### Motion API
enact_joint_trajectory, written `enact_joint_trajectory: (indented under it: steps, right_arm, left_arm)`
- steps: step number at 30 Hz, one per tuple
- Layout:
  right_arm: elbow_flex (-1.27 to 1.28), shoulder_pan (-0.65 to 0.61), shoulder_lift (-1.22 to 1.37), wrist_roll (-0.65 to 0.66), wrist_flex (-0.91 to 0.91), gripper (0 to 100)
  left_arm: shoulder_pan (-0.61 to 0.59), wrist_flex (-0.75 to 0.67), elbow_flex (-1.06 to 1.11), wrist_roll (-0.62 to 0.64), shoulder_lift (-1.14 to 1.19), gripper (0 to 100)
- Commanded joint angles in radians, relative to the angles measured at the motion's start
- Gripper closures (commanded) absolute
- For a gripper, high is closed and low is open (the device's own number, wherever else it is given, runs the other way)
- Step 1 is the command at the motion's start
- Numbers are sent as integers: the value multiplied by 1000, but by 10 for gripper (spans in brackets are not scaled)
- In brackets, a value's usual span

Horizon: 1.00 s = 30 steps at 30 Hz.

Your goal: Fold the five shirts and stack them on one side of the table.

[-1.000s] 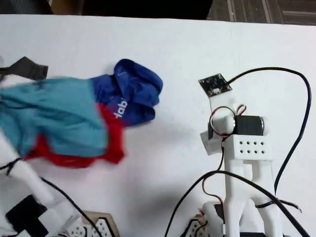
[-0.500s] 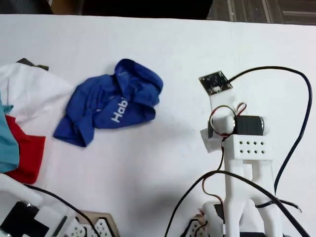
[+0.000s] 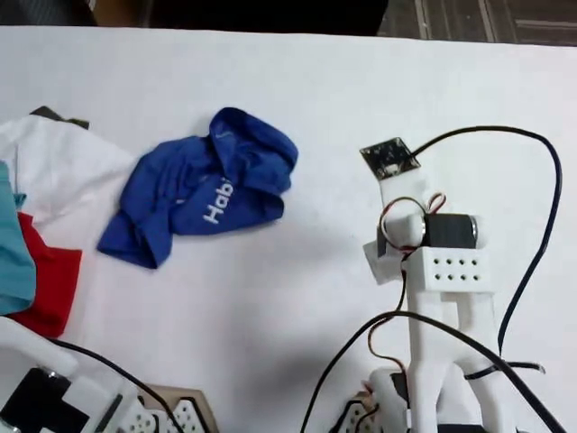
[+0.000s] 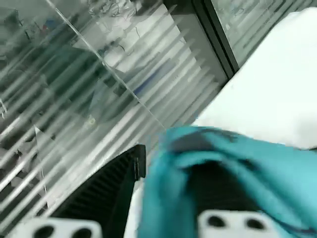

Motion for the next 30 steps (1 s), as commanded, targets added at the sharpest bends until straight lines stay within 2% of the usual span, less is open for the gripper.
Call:
enact_joint_trajectory:
  steps: [1, 9, 12, 18, 21, 25, 27, 30]
  right_arm:
    - [12, -16, 7, 5, -41, 808]
    - [18, -31, -1, -3, -59, 804]
    - [18, -28, -1, -3, -54, 754]
    - [18, -31, -1, -3, -58, 640]
    - [12, -31, 5, -3, -99, 636]
    - [12, -31, 8, -3, -160, 636]
    - [12, -31, 8, -3, -166, 636]
    - [3, -31, 8, -3, -168, 636]
  left_arm:
    - [63, 52, -162, 44, -46, 702]
    - [293, 261, -344, 87, -44, 722]
    - [328, 308, -340, 87, -44, 722]
    - [345, 388, -81, 81, -43, 722]
    - [425, 428, 96, 83, -44, 722]
    - [565, 394, 315, 87, -44, 722]
    - [606, 318, 417, 84, -44, 722]
    - [603, 160, 556, 71, -43, 722]
